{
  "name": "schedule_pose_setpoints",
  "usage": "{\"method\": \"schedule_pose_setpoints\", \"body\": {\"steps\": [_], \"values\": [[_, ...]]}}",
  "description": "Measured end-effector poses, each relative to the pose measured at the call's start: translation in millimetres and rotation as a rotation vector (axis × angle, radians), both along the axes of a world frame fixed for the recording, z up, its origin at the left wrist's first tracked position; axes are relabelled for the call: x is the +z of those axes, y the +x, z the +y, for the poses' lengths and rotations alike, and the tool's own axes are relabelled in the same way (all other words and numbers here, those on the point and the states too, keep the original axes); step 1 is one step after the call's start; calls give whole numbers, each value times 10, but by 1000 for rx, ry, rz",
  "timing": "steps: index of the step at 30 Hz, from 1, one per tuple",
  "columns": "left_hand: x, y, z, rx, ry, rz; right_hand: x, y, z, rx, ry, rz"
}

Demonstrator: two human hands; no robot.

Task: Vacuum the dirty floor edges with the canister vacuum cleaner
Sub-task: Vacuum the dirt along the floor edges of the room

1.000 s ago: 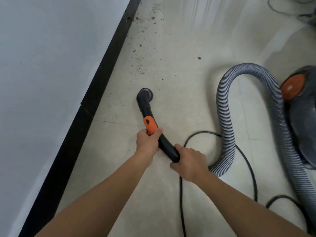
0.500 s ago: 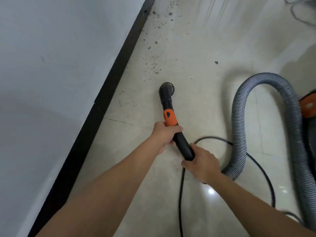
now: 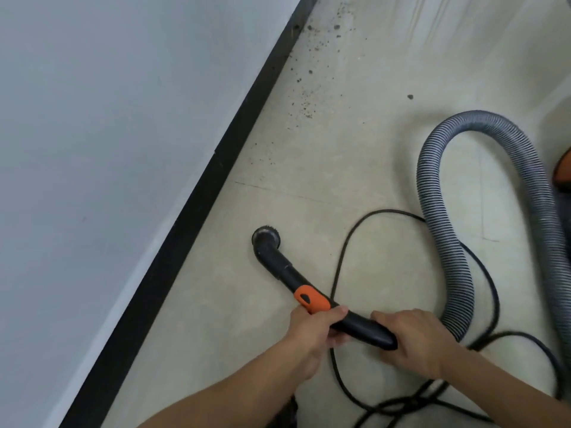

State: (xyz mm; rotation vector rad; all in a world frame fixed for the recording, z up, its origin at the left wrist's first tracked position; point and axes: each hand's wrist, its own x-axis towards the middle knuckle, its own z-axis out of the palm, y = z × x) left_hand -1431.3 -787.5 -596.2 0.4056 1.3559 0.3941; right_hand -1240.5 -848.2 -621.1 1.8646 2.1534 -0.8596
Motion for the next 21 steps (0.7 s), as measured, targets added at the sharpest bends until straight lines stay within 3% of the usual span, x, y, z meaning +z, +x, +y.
{"method": "schedule_pose_setpoints", "body": {"steps": [5,13,19,21], "values": [[39,-82,8,-3,-4,4,139,-124,-7,-9,-30,-2],[6,-103,977,62,194,10,189,-434,865,-188,31,23],[103,79,1749,34,282,137,217,-629,1489,-416,55,143],[91,21,1811,62,267,173,210,-681,1584,-388,42,155]]}}
